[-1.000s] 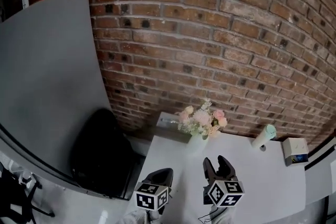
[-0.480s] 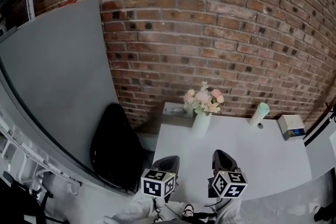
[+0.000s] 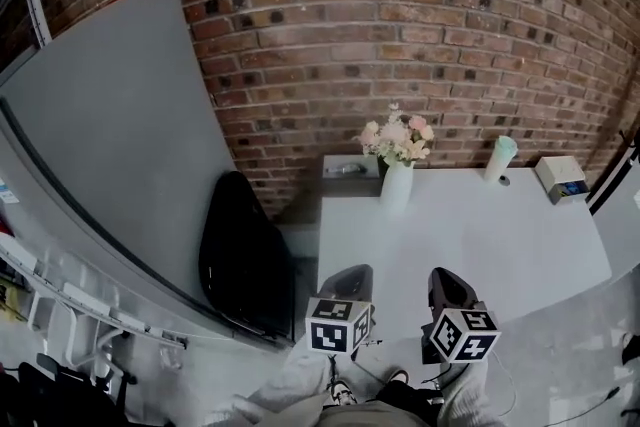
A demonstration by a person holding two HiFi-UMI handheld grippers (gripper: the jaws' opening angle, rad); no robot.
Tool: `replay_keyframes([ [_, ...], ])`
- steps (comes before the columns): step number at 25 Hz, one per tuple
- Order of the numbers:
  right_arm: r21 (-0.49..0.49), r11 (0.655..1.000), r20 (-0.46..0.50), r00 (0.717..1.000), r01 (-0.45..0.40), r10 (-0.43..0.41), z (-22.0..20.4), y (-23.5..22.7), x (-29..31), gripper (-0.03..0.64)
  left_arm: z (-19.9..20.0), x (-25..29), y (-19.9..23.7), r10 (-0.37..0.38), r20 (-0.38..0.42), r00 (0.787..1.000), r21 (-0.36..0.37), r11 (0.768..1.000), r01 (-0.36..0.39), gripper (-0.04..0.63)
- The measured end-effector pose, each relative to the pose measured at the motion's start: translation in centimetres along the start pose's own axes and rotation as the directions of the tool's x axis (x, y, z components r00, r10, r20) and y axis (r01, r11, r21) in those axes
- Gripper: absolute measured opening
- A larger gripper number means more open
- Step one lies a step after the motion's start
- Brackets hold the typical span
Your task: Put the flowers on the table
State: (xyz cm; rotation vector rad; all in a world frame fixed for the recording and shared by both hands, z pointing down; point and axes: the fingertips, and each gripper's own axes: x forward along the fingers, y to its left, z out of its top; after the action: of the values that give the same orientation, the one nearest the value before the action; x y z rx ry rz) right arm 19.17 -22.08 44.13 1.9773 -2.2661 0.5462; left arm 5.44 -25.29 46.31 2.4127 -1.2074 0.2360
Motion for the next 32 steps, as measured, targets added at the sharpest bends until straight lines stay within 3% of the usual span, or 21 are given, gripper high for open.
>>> replay_keyframes([
  [13,0.002,0.998,-0.017,0.998,-0.066,0.066,0.1,-0.7,-3.3,0.031,-2.4,-1.2,-4.6,0.019,-0.012,1.000,-0.051,0.999,-0.020,0.006],
  [21,0.018,0.993,-0.021,0.993,-0.113,0.114,-0.3,-1.4,-4.6,0.031,-2.8,-2.3,-7.0,0.058,-0.011,0.998,-0.014,0.998,-0.059,0.006],
  [32,-0.020,0.993,-0.031,0.993,-0.113,0.112,-0.2,-1.5,-4.9,0.025,-3.0,-2.5,-7.6,0.087,-0.015,0.996,0.002,0.996,-0.087,0.006],
])
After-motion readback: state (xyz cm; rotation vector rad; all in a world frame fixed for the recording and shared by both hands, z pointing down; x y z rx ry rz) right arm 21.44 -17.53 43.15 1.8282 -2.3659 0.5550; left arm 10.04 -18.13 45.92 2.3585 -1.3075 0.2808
